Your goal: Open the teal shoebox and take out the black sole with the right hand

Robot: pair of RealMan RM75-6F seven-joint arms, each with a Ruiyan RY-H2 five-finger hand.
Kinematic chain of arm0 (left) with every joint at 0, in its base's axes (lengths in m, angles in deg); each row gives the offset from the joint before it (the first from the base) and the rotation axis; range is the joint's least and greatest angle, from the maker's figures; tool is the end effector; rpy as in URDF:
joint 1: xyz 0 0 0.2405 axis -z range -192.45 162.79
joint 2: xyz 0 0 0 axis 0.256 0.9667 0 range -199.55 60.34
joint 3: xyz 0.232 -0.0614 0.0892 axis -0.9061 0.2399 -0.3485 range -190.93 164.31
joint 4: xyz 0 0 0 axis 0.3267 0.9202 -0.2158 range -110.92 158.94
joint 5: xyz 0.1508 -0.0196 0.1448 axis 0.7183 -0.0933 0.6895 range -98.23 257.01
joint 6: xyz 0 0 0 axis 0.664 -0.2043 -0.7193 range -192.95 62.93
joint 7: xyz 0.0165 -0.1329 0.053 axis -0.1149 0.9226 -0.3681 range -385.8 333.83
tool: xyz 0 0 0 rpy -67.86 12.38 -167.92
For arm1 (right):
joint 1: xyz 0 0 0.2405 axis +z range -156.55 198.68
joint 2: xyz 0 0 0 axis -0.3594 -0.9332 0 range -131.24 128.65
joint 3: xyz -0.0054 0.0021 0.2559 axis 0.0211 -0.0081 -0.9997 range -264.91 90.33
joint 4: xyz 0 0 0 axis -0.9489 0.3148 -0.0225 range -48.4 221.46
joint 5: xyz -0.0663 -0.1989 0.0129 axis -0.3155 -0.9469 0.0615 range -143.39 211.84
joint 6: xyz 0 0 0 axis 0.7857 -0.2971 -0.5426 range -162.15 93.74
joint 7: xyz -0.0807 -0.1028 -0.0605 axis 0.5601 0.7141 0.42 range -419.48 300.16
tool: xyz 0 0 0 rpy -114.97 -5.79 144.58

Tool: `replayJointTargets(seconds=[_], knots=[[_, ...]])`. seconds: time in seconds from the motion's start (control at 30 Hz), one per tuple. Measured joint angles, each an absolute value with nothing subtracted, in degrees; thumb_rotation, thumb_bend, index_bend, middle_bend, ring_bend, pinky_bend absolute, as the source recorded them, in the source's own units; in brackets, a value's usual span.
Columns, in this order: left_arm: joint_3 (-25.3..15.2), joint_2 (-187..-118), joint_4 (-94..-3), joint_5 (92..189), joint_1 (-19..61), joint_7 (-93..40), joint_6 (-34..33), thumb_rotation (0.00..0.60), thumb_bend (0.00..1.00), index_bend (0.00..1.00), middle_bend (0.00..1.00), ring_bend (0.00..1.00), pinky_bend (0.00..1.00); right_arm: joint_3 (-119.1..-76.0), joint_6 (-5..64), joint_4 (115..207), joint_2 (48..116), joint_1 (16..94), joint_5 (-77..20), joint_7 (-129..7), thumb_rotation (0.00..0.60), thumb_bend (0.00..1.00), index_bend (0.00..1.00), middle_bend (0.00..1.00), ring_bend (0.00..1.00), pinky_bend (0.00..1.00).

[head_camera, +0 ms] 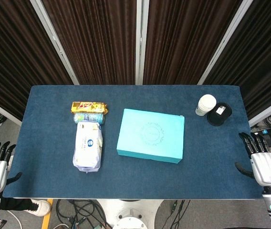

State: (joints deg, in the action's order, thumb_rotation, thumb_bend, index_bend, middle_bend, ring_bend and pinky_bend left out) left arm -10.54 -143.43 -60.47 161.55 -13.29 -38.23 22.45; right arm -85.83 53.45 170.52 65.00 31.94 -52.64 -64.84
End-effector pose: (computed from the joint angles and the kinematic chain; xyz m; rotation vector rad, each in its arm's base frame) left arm -0.3378 0.1619 0.1250 -1.3311 -0.8085 -0.7050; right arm -0.3173 -0.2017 0.1565 1.4712 -0.8327 0.9603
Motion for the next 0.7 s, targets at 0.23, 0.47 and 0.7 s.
replayJointTargets(seconds=[0.23,0.47,0.7], knots=[[-10.48,-143.41,-60.51,161.13,-13.34,-38.14,22.19,0.6,0.0,0.16,0.07,0.03,0.02,-86.73,53.08,170.29,65.4,31.56,-53.39,-65.13,0.6,0.12,0.01,0.09,0.0,0.0],[-10.85,-143.2,-60.81,161.51,-13.48,-37.55,22.14,0.6,0.0,0.16,0.07,0.03,0.02,-87.23,51.26,169.87,65.37,32.68,-54.86,-64.72,0.6,0.12,0.01,0.09,0.0,0.0],[-11.37,-142.68,-61.6,161.88,-13.96,-37.0,22.39,0.6,0.0,0.16,0.07,0.03,0.02,-89.41,42.49,167.88,67.0,39.7,-56.03,-58.77,0.6,0.09,0.01,0.09,0.0,0.0]])
